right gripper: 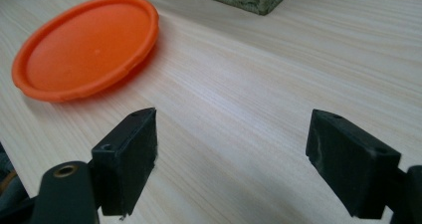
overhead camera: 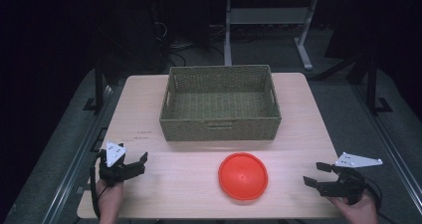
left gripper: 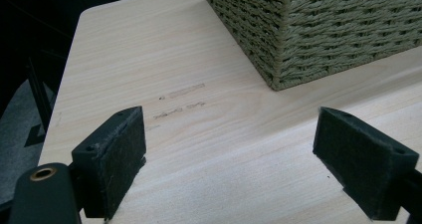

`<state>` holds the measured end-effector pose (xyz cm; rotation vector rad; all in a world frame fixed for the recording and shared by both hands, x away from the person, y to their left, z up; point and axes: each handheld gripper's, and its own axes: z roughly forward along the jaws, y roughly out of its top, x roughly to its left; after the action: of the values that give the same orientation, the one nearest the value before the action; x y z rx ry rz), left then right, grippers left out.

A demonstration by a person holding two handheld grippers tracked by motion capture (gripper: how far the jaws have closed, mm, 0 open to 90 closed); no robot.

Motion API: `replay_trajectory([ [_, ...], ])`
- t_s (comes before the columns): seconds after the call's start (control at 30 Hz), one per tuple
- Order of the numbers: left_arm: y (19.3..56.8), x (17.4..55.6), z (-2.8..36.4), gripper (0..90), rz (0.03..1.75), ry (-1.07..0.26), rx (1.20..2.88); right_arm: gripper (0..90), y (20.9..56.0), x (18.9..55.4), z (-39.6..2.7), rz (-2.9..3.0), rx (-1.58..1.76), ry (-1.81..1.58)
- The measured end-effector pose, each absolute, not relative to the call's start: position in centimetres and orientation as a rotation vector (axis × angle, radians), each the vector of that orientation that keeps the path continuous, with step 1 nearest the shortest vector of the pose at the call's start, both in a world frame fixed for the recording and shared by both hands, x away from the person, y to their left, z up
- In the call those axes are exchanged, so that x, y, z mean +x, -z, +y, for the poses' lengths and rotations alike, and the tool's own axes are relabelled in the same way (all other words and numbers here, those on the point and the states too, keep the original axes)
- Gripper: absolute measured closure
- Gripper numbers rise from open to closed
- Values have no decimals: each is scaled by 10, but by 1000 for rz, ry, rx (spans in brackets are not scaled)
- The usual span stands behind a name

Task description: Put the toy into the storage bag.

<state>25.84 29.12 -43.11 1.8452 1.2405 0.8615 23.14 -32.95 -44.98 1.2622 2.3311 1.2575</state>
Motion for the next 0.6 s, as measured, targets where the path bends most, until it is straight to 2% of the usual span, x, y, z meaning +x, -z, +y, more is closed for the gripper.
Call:
replay_trajectory([
  [0.4, 431, 258, 293, 128, 1225, -874, 1854, 184, 435, 239, -307, 2402, 1153, -1369],
  [0.6, 430, 256, 296, 128, 1235, -890, 1843, 210, 423, 245, -284, 2501, 1055, -1415],
])
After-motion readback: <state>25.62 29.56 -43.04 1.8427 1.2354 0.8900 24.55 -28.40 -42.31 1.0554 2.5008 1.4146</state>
